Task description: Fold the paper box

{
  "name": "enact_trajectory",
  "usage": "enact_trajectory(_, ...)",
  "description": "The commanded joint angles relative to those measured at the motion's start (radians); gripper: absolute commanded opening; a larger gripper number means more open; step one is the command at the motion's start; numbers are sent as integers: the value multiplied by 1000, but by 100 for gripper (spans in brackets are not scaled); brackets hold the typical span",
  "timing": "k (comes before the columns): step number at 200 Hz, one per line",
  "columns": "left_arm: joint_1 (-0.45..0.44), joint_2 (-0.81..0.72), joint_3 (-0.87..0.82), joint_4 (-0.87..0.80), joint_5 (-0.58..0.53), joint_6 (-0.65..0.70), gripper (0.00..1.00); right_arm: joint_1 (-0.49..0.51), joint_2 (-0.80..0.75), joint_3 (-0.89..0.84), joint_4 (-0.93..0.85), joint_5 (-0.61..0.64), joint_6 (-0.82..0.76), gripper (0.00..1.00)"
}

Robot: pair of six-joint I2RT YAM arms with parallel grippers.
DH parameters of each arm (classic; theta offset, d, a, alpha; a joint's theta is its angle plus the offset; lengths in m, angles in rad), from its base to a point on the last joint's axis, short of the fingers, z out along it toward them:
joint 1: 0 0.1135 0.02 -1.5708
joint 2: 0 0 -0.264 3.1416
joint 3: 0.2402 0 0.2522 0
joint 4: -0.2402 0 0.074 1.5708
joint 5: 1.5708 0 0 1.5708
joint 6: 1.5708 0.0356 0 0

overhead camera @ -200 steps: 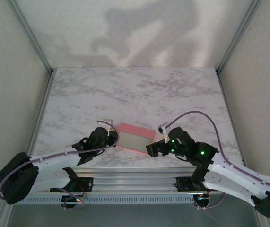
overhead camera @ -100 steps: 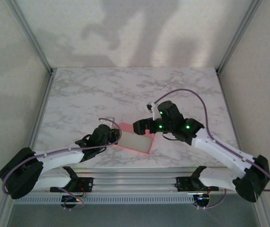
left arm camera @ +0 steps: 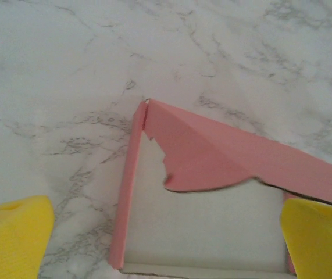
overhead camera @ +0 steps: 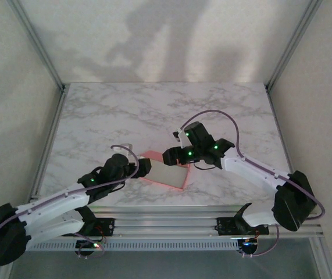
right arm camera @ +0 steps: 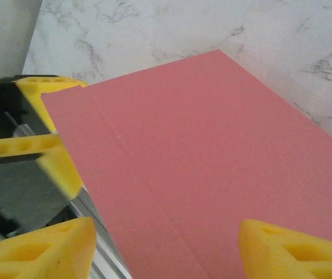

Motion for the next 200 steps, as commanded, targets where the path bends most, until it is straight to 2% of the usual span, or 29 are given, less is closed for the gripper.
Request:
enact_trajectory(1, -11, -76, 34, -64, 102, -15, 99, -5, 26, 35, -22, -40, -45, 63)
enact_trajectory(34, -7, -113, 118, -94, 165, 59, 99, -5, 49, 38, -24, -14, -72, 56)
enact_trajectory(70, 41, -45, 260, -157, 151, 86, 99, -5, 76, -1, 8, 3, -73, 51)
enact_trajectory(101, 190, 71, 329, -112, 388, 100, 99, -5, 103, -28, 33, -9, -45, 45)
enact_trajectory(115, 239, 125, 342, -107, 455, 112, 99, -5, 98, -48, 49, -2, -34, 44)
enact_trajectory(158, 279, 229, 300, -106, 583, 127, 99, -5, 98, -59, 37, 28, -14, 43)
enact_trajectory(200, 278, 274, 291, -228, 620, 143, 83, 4, 120, -72, 37, 52, 1, 39)
